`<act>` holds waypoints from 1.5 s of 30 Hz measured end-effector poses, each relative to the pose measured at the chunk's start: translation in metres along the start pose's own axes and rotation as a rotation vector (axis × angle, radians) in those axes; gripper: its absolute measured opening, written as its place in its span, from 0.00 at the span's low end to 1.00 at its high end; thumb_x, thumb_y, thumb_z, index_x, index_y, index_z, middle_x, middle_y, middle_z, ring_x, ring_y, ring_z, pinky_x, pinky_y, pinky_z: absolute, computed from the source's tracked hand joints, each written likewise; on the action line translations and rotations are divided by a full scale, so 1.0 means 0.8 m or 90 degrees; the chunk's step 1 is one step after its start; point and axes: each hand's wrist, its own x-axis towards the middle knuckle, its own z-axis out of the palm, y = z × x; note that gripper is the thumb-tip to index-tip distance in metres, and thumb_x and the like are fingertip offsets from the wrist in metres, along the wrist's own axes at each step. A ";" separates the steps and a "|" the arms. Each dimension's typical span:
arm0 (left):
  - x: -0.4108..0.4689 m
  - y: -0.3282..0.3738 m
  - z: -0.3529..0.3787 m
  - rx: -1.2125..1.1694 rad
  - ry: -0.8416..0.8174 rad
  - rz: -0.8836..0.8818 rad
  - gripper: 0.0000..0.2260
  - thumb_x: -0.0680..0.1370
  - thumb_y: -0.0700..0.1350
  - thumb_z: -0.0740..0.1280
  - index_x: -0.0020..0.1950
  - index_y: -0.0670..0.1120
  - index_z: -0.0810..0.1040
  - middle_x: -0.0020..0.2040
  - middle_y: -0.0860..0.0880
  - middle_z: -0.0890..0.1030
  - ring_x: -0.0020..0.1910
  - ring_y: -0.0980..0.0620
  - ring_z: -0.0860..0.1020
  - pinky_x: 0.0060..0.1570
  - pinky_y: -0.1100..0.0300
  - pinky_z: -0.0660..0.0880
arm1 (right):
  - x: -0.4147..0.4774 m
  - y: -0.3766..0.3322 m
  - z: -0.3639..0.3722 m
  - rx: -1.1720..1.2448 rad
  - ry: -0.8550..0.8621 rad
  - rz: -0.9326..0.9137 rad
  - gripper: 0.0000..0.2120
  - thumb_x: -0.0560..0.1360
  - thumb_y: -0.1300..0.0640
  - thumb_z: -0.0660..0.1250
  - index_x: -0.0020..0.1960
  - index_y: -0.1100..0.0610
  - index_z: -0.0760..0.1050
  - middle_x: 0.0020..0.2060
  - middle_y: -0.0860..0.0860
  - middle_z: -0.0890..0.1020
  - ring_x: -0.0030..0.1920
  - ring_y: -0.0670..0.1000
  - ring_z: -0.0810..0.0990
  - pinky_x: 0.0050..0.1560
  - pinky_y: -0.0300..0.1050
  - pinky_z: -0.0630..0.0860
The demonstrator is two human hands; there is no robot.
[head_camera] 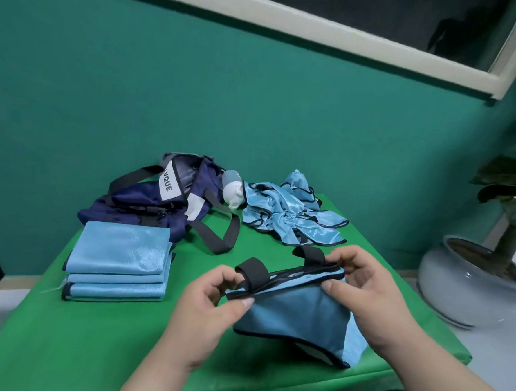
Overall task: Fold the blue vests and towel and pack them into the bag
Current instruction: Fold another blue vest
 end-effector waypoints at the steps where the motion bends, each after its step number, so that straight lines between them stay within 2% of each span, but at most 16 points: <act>1: -0.002 0.013 0.002 0.010 0.009 0.001 0.20 0.63 0.52 0.74 0.50 0.43 0.83 0.48 0.43 0.85 0.46 0.51 0.81 0.51 0.59 0.75 | 0.000 -0.010 -0.005 0.010 -0.012 -0.014 0.22 0.70 0.78 0.69 0.44 0.50 0.80 0.40 0.46 0.81 0.37 0.48 0.73 0.36 0.37 0.71; 4: -0.007 0.056 0.009 0.032 0.030 0.007 0.20 0.61 0.52 0.75 0.50 0.45 0.84 0.47 0.44 0.85 0.45 0.52 0.81 0.49 0.64 0.76 | -0.004 -0.049 -0.016 0.053 -0.053 -0.022 0.16 0.68 0.70 0.71 0.40 0.48 0.79 0.38 0.51 0.79 0.36 0.51 0.71 0.36 0.42 0.69; 7: -0.011 0.105 0.016 0.035 0.050 0.013 0.16 0.64 0.44 0.74 0.50 0.44 0.83 0.47 0.45 0.86 0.44 0.54 0.81 0.46 0.67 0.76 | -0.008 -0.083 -0.024 0.096 -0.075 -0.040 0.21 0.70 0.76 0.68 0.36 0.49 0.78 0.35 0.52 0.77 0.34 0.49 0.74 0.33 0.38 0.71; 10: -0.017 0.157 0.023 0.052 0.051 0.043 0.12 0.65 0.43 0.72 0.48 0.47 0.84 0.47 0.47 0.86 0.44 0.55 0.80 0.47 0.67 0.76 | -0.012 -0.120 -0.029 0.121 -0.093 -0.071 0.16 0.66 0.71 0.68 0.36 0.49 0.77 0.35 0.50 0.77 0.35 0.48 0.74 0.33 0.37 0.71; 13: -0.024 0.204 0.030 0.065 0.042 0.074 0.12 0.65 0.43 0.72 0.47 0.53 0.84 0.47 0.46 0.86 0.44 0.56 0.79 0.50 0.63 0.75 | -0.016 -0.151 -0.036 0.141 -0.092 -0.090 0.13 0.63 0.67 0.67 0.36 0.48 0.77 0.35 0.49 0.78 0.37 0.47 0.74 0.36 0.38 0.69; 16: -0.032 0.233 0.034 0.067 0.029 0.079 0.11 0.66 0.42 0.72 0.47 0.51 0.84 0.50 0.42 0.85 0.47 0.53 0.79 0.56 0.54 0.75 | -0.021 -0.170 -0.040 0.151 -0.089 -0.099 0.13 0.62 0.66 0.67 0.36 0.47 0.76 0.36 0.48 0.78 0.38 0.47 0.73 0.36 0.41 0.67; 18: -0.037 0.243 0.035 0.064 0.025 0.072 0.10 0.67 0.42 0.72 0.48 0.48 0.83 0.52 0.41 0.84 0.48 0.51 0.79 0.61 0.48 0.74 | -0.022 -0.175 -0.040 0.160 -0.086 -0.101 0.15 0.64 0.68 0.67 0.36 0.47 0.76 0.35 0.48 0.78 0.37 0.48 0.72 0.36 0.43 0.66; 21: -0.035 0.248 0.035 0.079 0.029 0.064 0.12 0.67 0.42 0.72 0.50 0.45 0.82 0.53 0.40 0.84 0.49 0.51 0.79 0.65 0.45 0.72 | -0.017 -0.174 -0.040 0.157 -0.071 -0.102 0.21 0.70 0.77 0.64 0.37 0.51 0.75 0.35 0.49 0.77 0.37 0.49 0.71 0.35 0.42 0.66; 25: -0.018 0.230 0.028 0.104 0.046 0.037 0.12 0.67 0.43 0.73 0.50 0.46 0.82 0.53 0.37 0.82 0.49 0.50 0.78 0.65 0.41 0.71 | -0.001 -0.159 -0.035 0.140 -0.076 -0.072 0.19 0.72 0.78 0.62 0.39 0.53 0.73 0.34 0.48 0.77 0.33 0.46 0.71 0.30 0.35 0.67; 28: -0.002 0.205 0.022 0.129 0.055 -0.001 0.11 0.67 0.44 0.73 0.48 0.51 0.83 0.50 0.37 0.82 0.46 0.50 0.77 0.60 0.42 0.74 | 0.017 -0.135 -0.028 0.129 -0.080 -0.041 0.17 0.69 0.73 0.67 0.37 0.50 0.74 0.35 0.49 0.77 0.35 0.47 0.72 0.33 0.38 0.67; 30: 0.012 0.182 0.015 0.140 0.064 -0.014 0.08 0.70 0.41 0.75 0.47 0.50 0.83 0.43 0.42 0.81 0.43 0.52 0.75 0.50 0.53 0.75 | 0.032 -0.115 -0.021 0.118 -0.084 -0.011 0.12 0.63 0.66 0.68 0.36 0.48 0.75 0.35 0.49 0.77 0.36 0.47 0.72 0.34 0.39 0.67; 33: 0.038 0.144 0.005 0.166 0.078 -0.055 0.09 0.74 0.34 0.73 0.47 0.49 0.81 0.41 0.49 0.78 0.38 0.56 0.73 0.38 0.68 0.70 | 0.060 -0.076 -0.012 0.074 -0.069 0.038 0.10 0.61 0.62 0.68 0.36 0.48 0.76 0.36 0.49 0.76 0.37 0.49 0.71 0.35 0.43 0.66; 36: 0.066 0.104 -0.002 0.174 0.068 -0.097 0.09 0.75 0.35 0.73 0.47 0.49 0.81 0.42 0.48 0.80 0.39 0.55 0.75 0.42 0.65 0.73 | 0.095 -0.031 -0.005 0.016 -0.059 0.078 0.10 0.60 0.61 0.68 0.36 0.47 0.76 0.34 0.48 0.75 0.37 0.49 0.68 0.36 0.45 0.62; 39: 0.104 0.064 -0.005 0.198 0.086 -0.144 0.08 0.75 0.35 0.72 0.46 0.48 0.80 0.38 0.51 0.80 0.36 0.54 0.74 0.37 0.65 0.72 | 0.141 0.014 0.002 -0.041 -0.051 0.103 0.10 0.63 0.64 0.68 0.37 0.50 0.76 0.31 0.47 0.76 0.35 0.49 0.68 0.35 0.45 0.62; 42: 0.148 0.023 -0.007 0.241 0.107 -0.178 0.07 0.73 0.40 0.74 0.46 0.50 0.80 0.37 0.53 0.81 0.35 0.53 0.75 0.41 0.59 0.72 | 0.190 0.061 0.004 -0.084 -0.060 0.133 0.12 0.69 0.71 0.66 0.40 0.54 0.75 0.30 0.50 0.74 0.31 0.50 0.66 0.31 0.42 0.62; 45: 0.189 -0.019 -0.007 0.315 0.121 -0.203 0.06 0.73 0.43 0.73 0.47 0.52 0.80 0.40 0.52 0.83 0.37 0.54 0.76 0.42 0.59 0.72 | 0.231 0.104 0.003 -0.127 -0.070 0.159 0.10 0.71 0.71 0.67 0.42 0.57 0.75 0.29 0.49 0.73 0.26 0.46 0.66 0.26 0.37 0.63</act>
